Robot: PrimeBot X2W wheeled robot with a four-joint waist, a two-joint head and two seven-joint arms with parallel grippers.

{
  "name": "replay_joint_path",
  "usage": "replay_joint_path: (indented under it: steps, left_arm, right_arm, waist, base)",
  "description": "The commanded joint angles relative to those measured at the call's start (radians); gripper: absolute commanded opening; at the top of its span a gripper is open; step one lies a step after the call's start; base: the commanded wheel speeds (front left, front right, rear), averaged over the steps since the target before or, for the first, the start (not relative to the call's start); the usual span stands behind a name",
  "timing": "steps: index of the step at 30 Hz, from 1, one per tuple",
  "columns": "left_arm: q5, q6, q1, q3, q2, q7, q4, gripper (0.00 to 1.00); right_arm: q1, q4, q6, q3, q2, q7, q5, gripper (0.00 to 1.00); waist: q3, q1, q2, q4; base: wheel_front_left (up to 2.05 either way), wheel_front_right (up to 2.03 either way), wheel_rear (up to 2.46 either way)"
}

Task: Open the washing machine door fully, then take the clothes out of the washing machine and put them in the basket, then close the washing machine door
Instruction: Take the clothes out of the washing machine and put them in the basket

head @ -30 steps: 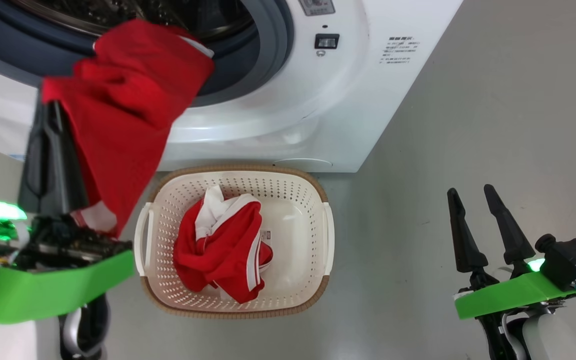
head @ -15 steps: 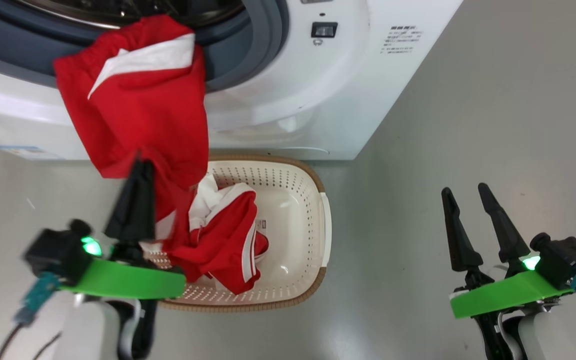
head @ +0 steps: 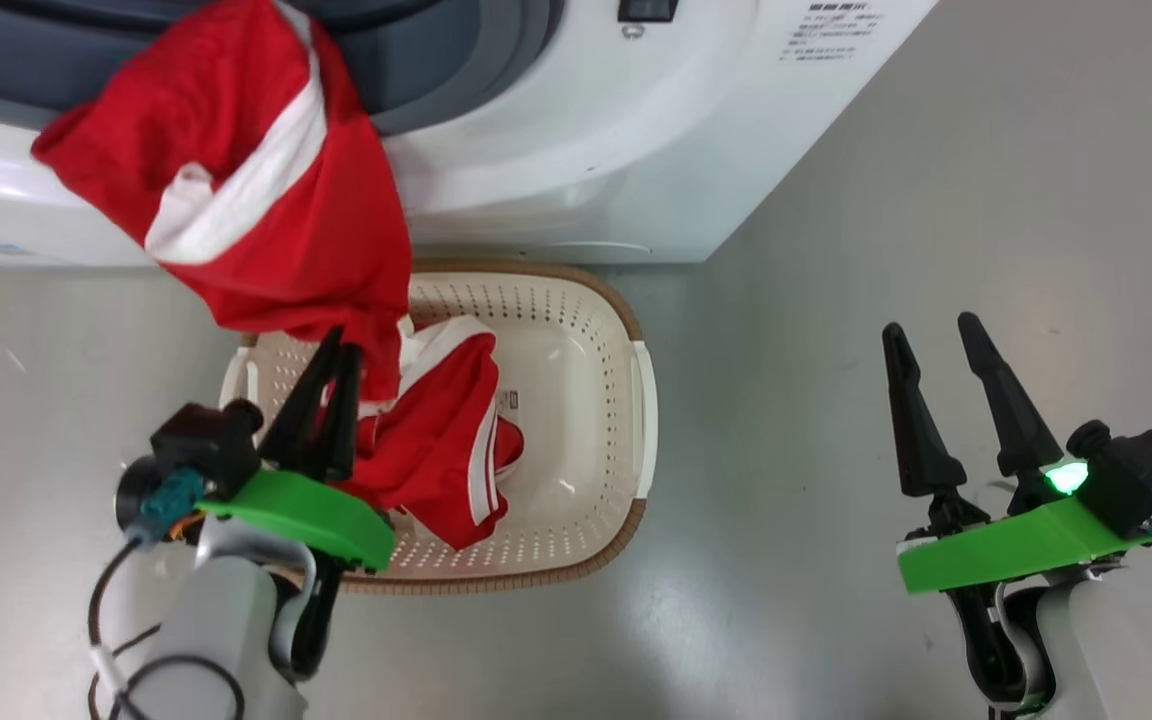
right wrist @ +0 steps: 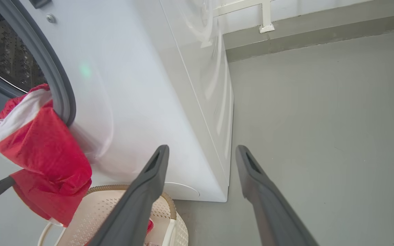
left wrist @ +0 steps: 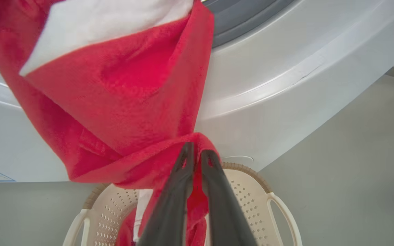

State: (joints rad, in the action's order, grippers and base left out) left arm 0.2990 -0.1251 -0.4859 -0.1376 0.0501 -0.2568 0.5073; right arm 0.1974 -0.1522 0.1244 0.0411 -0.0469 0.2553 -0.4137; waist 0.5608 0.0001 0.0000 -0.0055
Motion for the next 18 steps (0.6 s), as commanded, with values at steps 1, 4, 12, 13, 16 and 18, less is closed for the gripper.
replay_joint_path:
  steps: [1,4,12,13,16,18]
  left_arm:
    - [-0.011,-0.006,-0.015,0.022,0.029,-0.005,0.008,0.16]
    - [-0.016,-0.006,-0.054,0.013,0.036,-0.005,0.074,0.25]
    - [-0.017,-0.006,-0.125,-0.020,0.050,-0.005,0.214,0.38]
    - [-0.017,-0.006,-0.130,-0.022,0.051,-0.005,0.228,0.42]
    - [-0.015,-0.006,-0.146,-0.026,0.052,-0.005,0.265,0.55]
    - [-0.013,-0.006,-0.156,-0.025,0.054,-0.005,0.282,0.73]
  right_arm:
    - [0.008,0.026,0.006,0.025,-0.003,0.006,-0.001,1.00]
    - [0.019,0.027,0.006,0.027,-0.003,0.006,-0.003,1.00]
    - [0.035,0.032,0.006,0.028,-0.003,0.006,-0.008,1.00]
    - [0.035,0.033,0.006,0.029,-0.003,0.006,-0.009,1.00]
    - [0.036,0.034,0.006,0.032,-0.003,0.006,-0.009,1.00]
    - [0.038,0.035,0.006,0.034,-0.003,0.006,-0.009,1.00]
  waist:
    - [0.025,-0.0001,0.0000,-0.005]
    - [0.046,-0.0001,0.0000,-0.010]
    - [0.087,-0.0001,0.0000,-0.024]
    - [0.089,-0.0001,0.0000,-0.025]
    - [0.096,-0.0001,0.0000,-0.027]
    - [0.101,-0.0001,0.0000,-0.028]
  base:
    - [0.00,0.00,0.00]
    - [0.00,0.00,0.00]
    - [0.00,0.00,0.00]
    - [0.00,0.00,0.00]
    - [0.00,0.00,0.00]
    - [0.00,0.00,0.00]
